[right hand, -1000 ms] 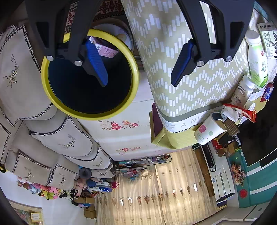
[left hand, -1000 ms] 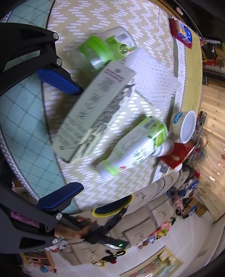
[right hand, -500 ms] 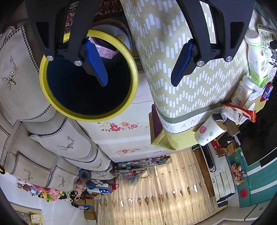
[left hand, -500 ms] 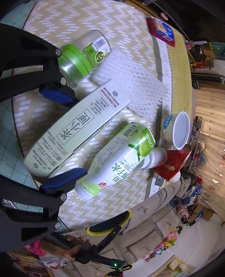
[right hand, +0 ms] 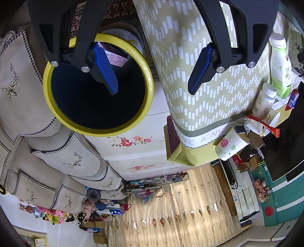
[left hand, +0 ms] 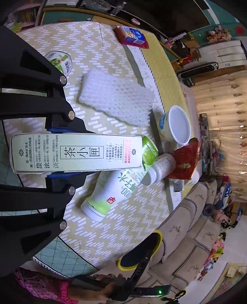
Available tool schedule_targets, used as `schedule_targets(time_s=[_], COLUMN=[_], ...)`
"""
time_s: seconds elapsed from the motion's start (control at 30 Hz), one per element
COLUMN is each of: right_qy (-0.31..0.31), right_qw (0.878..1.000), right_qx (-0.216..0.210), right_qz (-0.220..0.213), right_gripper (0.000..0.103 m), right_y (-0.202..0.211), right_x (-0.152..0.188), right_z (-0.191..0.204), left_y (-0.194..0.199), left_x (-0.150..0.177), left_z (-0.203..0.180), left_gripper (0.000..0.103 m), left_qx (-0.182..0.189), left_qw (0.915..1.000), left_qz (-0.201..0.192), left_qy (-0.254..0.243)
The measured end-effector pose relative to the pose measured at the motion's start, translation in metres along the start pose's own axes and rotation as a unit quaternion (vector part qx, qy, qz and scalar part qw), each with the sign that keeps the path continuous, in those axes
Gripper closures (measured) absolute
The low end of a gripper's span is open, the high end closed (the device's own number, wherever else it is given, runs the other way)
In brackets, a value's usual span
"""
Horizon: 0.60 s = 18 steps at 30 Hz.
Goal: Collect trash
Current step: 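Carry the tea box with the left gripper into the yellow bin and release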
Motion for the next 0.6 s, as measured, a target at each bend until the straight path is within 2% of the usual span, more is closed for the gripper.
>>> schedule_targets(time_s=[0.3, 0.43, 0.6], right_qy=[-0.006, -0.012, -0.023], right_qw=[1.0, 0.999, 0.998], right_qx=[-0.002, 0.0, 0.013], right_qz=[-0.023, -0.041, -0.052], right_gripper=[0.031, 0.031, 0.031], right_y=[0.02, 0.037, 0.054], right_x=[-0.006, -0.01, -0.01], right_z=[-0.007, -0.017, -0.039], left_y=[0.044, 0.06, 0.053], left_x=[0.0, -0.011, -0.03], left_z=[-0.012, -0.03, -0.064], left_gripper=[0.073, 0.073, 0.073], left_qx=[-0.007, 0.011, 0.05], left_qw=[0.998, 0.9955, 0.9922], left_qz=[-0.06, -0.087, -0.097], left_qy=[-0.017, -0.035, -0.06])
Point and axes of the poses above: each gripper's, at about its wrist camera, not at the fingertips, and y roughly against the way its jaws point, z to its left, x to its underside, the point moved 3 cm from there along -y, roughly the way its jaws point, and after that the axes turned 2 degrees about y, right-handed, at the moved point
